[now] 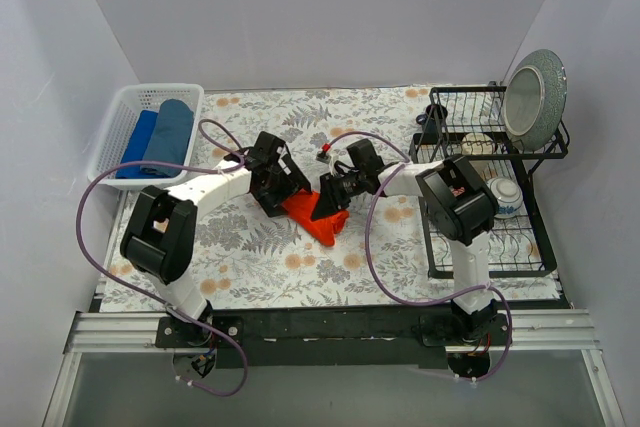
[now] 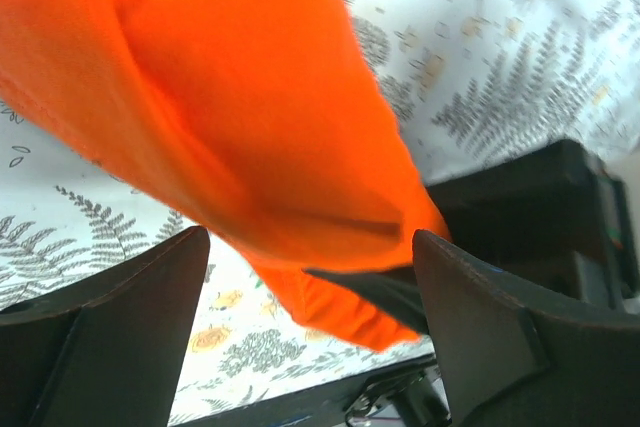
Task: Roll the t-shirts
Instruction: Pick up the T-shirt from the center of the board.
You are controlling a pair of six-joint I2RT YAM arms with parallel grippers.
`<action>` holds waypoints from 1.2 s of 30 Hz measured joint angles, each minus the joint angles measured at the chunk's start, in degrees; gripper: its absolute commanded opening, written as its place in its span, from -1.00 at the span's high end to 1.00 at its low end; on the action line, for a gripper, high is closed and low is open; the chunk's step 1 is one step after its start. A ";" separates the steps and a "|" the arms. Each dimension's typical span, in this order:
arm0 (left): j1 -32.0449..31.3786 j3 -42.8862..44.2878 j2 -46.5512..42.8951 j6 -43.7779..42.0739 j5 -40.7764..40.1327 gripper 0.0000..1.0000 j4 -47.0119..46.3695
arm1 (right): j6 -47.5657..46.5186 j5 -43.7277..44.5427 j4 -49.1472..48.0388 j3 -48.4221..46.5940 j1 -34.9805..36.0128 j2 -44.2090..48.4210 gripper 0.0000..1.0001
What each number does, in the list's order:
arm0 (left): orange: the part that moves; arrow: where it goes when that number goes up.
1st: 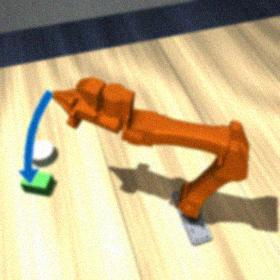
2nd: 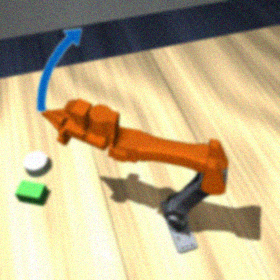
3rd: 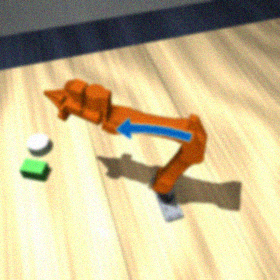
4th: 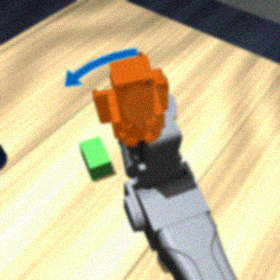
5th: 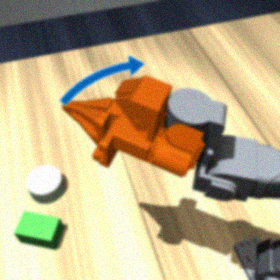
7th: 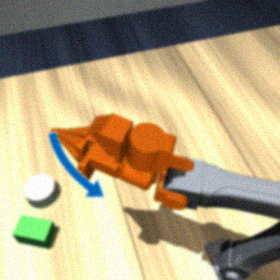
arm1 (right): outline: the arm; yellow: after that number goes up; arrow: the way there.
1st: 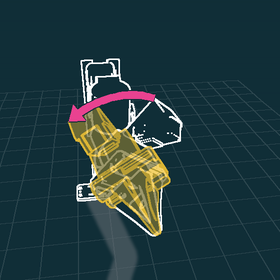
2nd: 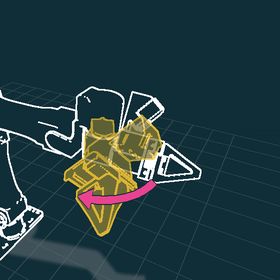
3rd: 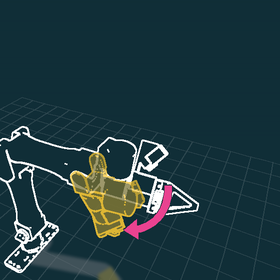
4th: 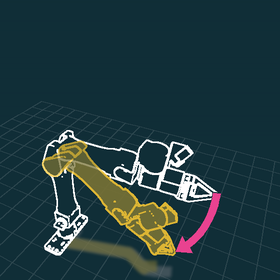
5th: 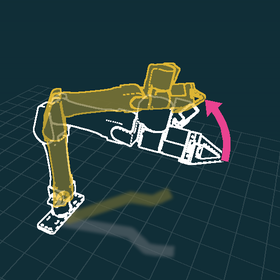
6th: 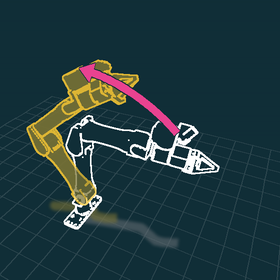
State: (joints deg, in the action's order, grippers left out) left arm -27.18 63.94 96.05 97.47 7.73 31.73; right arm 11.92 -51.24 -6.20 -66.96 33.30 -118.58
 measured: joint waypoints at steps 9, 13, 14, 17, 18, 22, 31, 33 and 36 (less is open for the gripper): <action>0.11 -0.04 4.70 5.77 1.07 -0.53 -2.54 | -1.16 2.62 0.09 0.00 1.68 0.57 0.97; 0.22 -0.04 6.05 7.06 1.33 -0.50 -3.91 | -1.88 4.20 0.00 0.00 3.78 1.27 0.97; 0.31 -0.04 6.64 7.28 1.46 -0.43 -3.93 | -1.99 4.79 -0.02 0.02 4.57 1.51 0.97; 0.90 -0.04 7.26 7.85 2.14 -0.16 -3.28 | -2.10 7.10 -0.15 0.26 6.64 2.51 0.97; 0.98 -0.07 7.37 7.87 2.16 -0.01 -3.08 | -2.21 7.91 -0.20 0.33 7.26 2.89 0.97; 1.38 -1.18 7.39 7.08 2.60 0.62 -3.58 | -2.71 10.86 -0.20 0.92 8.50 4.15 0.17; 2.29 -5.73 6.25 -5.51 12.66 1.00 -17.88 | -12.83 10.03 15.80 -1.53 8.07 10.43 -0.97; 2.56 -6.08 5.40 -10.36 17.03 1.00 -20.57 | -17.16 8.63 23.39 -4.79 5.51 12.15 -0.97; 3.91 -4.35 3.72 -20.11 24.61 1.00 -19.21 | -21.33 7.34 32.02 -10.69 -0.85 14.67 -0.97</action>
State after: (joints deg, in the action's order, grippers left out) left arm -23.27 59.59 99.77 77.36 32.34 12.51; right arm -9.41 -43.90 25.82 -77.65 32.45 -103.92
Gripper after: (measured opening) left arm 0.235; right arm 0.985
